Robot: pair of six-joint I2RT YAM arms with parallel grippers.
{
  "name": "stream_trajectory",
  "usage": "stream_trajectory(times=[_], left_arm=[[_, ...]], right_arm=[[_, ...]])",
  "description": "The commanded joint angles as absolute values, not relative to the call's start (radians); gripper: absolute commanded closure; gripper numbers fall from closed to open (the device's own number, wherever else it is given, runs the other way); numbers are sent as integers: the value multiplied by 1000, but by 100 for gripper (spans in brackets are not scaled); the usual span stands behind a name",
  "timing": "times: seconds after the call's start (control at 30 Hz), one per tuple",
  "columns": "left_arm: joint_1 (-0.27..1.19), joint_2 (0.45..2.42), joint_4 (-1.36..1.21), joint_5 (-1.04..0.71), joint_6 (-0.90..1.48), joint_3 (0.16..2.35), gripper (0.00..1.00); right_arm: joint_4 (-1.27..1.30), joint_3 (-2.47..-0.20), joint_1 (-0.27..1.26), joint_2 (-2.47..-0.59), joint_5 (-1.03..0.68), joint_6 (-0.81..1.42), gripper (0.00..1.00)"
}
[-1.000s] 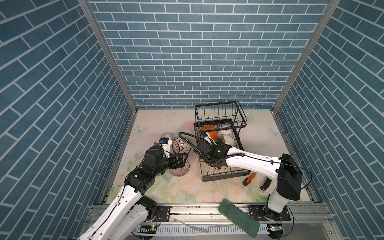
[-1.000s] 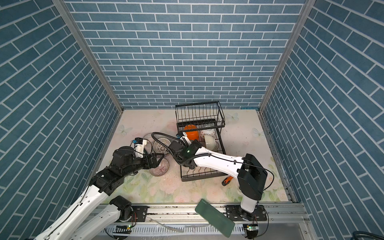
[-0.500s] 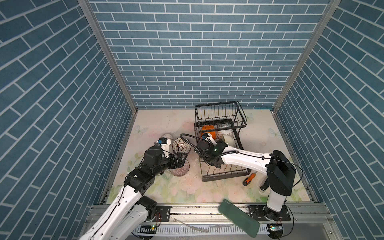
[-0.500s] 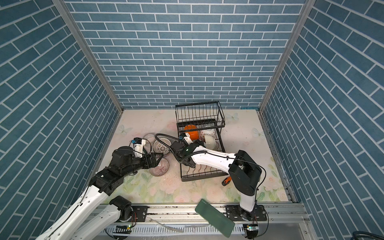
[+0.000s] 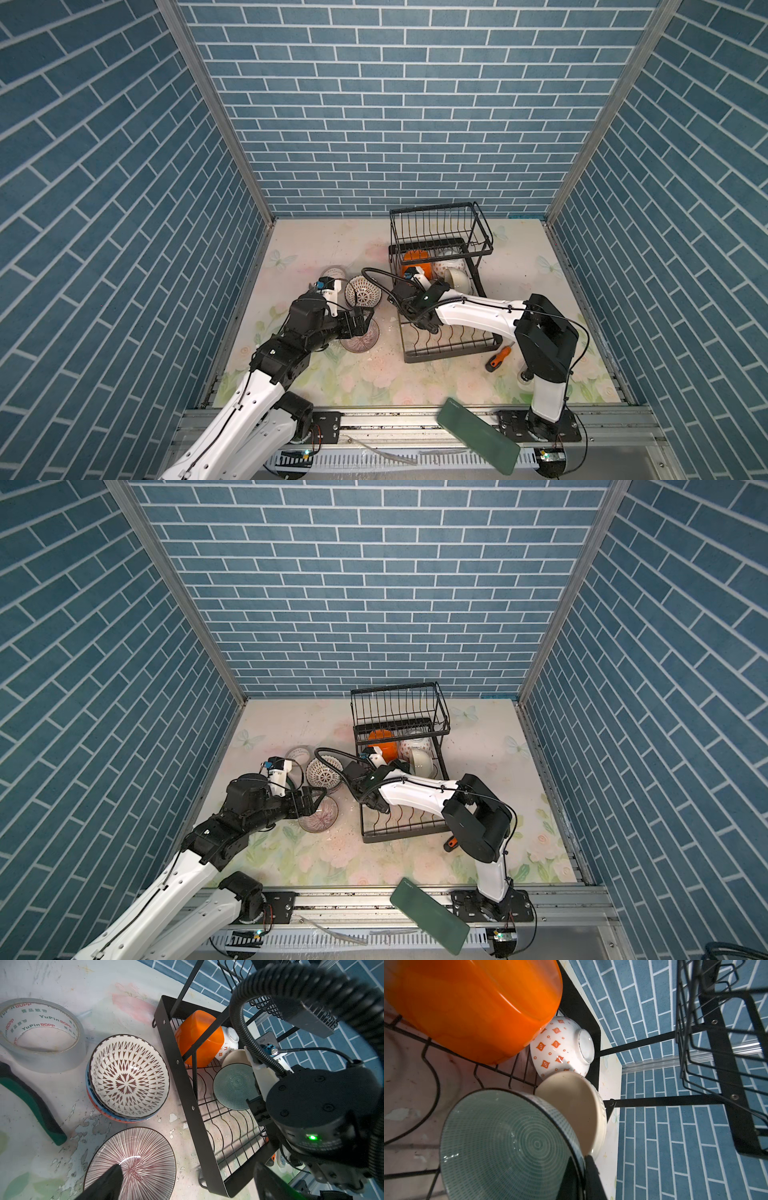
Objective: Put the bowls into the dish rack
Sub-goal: 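Lower the green-striped bowl into the rack slots beside the white bowl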
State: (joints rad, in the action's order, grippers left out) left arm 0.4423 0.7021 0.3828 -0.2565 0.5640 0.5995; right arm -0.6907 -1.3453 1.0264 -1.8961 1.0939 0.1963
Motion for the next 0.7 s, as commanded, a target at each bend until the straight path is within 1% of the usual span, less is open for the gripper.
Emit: stream_trajectory(times=[0.0,0.67], left_arm=[[433,704,374,-264,557,584,0],[413,732,328,-299,563,560,0]], right_arm=[[-684,-1379,1012,-1907,1178,178,100],[-658,-1442,965,-2003,1248,174,100]])
